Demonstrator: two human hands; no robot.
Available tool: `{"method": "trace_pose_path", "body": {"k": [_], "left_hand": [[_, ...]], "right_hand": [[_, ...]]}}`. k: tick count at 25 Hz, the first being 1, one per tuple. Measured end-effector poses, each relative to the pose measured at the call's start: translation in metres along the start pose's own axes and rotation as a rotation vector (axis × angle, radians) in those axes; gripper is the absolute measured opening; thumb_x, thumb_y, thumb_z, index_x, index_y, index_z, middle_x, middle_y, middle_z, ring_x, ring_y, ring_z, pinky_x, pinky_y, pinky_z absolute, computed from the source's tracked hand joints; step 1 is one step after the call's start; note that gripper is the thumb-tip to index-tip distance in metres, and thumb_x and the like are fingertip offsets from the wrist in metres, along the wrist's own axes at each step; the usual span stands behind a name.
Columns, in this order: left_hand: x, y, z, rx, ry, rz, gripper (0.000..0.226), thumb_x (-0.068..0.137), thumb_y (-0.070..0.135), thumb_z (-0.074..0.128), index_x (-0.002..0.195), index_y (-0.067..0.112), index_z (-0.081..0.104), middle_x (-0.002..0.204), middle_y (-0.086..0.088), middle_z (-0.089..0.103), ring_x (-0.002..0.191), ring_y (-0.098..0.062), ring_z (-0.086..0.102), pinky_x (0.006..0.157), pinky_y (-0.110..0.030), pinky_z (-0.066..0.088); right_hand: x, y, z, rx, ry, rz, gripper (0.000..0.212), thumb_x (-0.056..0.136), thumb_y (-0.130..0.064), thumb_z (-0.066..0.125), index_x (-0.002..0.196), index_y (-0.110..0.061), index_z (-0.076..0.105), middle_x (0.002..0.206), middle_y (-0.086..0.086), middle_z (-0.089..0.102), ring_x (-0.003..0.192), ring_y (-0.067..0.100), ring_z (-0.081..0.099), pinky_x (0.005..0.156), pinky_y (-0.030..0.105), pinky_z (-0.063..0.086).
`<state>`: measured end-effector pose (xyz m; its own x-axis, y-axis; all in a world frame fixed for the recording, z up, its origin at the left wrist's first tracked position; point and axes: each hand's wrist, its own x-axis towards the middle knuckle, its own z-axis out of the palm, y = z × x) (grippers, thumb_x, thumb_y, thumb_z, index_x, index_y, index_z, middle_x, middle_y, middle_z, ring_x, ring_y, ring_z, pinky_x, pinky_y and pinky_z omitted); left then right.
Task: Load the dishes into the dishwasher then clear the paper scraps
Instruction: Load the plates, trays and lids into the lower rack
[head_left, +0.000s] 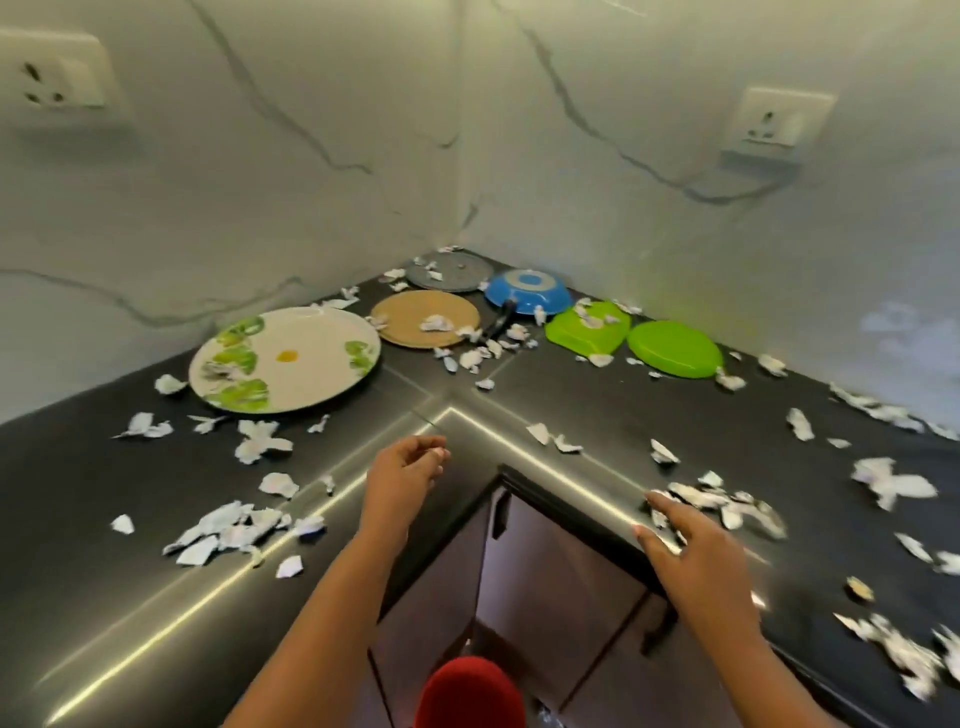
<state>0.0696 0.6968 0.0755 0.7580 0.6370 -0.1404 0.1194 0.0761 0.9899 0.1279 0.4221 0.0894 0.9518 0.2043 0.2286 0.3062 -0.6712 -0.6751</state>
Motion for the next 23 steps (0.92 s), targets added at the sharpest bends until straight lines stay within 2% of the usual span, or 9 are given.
{"method": "trace_pose_path", "body": {"k": [4, 8, 13, 16, 20, 23], "left_hand": [[0.039, 0.003, -0.037, -0.034, 0.075, -0.012, 0.018, 0.091, 0.001, 0.053, 0.087, 0.013, 0.065, 0.085, -0.008, 0.067, 0.073, -0.016, 0.056, 0.064, -0.027, 0.043], [0.068, 0.002, -0.049, -0.048, 0.092, -0.022, 0.015, 0.091, 0.003, 0.054, 0.090, 0.012, 0.066, 0.085, -0.007, 0.068, 0.073, -0.013, 0.058, 0.067, -0.024, 0.047], [0.100, -0.017, -0.026, -0.073, 0.111, -0.091, 0.012, 0.089, 0.004, 0.058, 0.089, 0.013, 0.067, 0.089, -0.010, 0.069, 0.081, -0.019, 0.063, 0.075, -0.028, 0.053], [0.120, -0.022, -0.006, -0.053, 0.118, -0.091, 0.013, 0.089, 0.004, 0.060, 0.087, 0.015, 0.067, 0.088, -0.011, 0.069, 0.083, -0.021, 0.064, 0.077, -0.031, 0.055], [0.154, -0.010, 0.014, -0.043, 0.199, -0.080, 0.011, 0.089, 0.008, 0.060, 0.094, 0.013, 0.067, 0.088, -0.008, 0.069, 0.084, -0.019, 0.066, 0.079, -0.031, 0.055], [0.186, -0.007, 0.027, -0.038, 0.254, -0.075, 0.012, 0.089, 0.010, 0.061, 0.098, 0.012, 0.068, 0.090, -0.008, 0.069, 0.086, -0.020, 0.066, 0.084, -0.036, 0.055]], "right_hand": [[0.040, -0.034, 0.049, 0.040, -0.038, -0.044, 0.038, 0.078, -0.012, 0.073, 0.116, -0.013, 0.066, 0.115, 0.003, 0.067, 0.109, 0.019, 0.060, 0.087, 0.020, 0.037], [0.064, -0.051, 0.080, 0.051, -0.073, -0.059, 0.038, 0.078, -0.011, 0.073, 0.115, -0.015, 0.066, 0.112, 0.000, 0.067, 0.102, 0.013, 0.059, 0.085, 0.018, 0.036], [0.092, -0.038, 0.091, 0.042, -0.127, -0.054, 0.037, 0.079, -0.011, 0.072, 0.115, -0.014, 0.066, 0.109, -0.003, 0.066, 0.103, 0.011, 0.058, 0.086, 0.017, 0.036], [0.120, -0.028, 0.093, 0.055, -0.157, -0.062, 0.038, 0.080, -0.012, 0.072, 0.117, -0.015, 0.065, 0.108, -0.003, 0.065, 0.096, 0.007, 0.055, 0.081, 0.008, 0.035], [0.171, -0.023, 0.100, 0.075, -0.214, -0.101, 0.042, 0.080, -0.013, 0.072, 0.120, -0.014, 0.063, 0.119, -0.001, 0.064, 0.112, 0.014, 0.057, 0.092, 0.017, 0.037], [0.204, -0.021, 0.107, 0.064, -0.271, -0.139, 0.044, 0.081, -0.015, 0.071, 0.123, -0.015, 0.060, 0.122, 0.000, 0.061, 0.112, 0.013, 0.056, 0.089, 0.014, 0.036]]}}
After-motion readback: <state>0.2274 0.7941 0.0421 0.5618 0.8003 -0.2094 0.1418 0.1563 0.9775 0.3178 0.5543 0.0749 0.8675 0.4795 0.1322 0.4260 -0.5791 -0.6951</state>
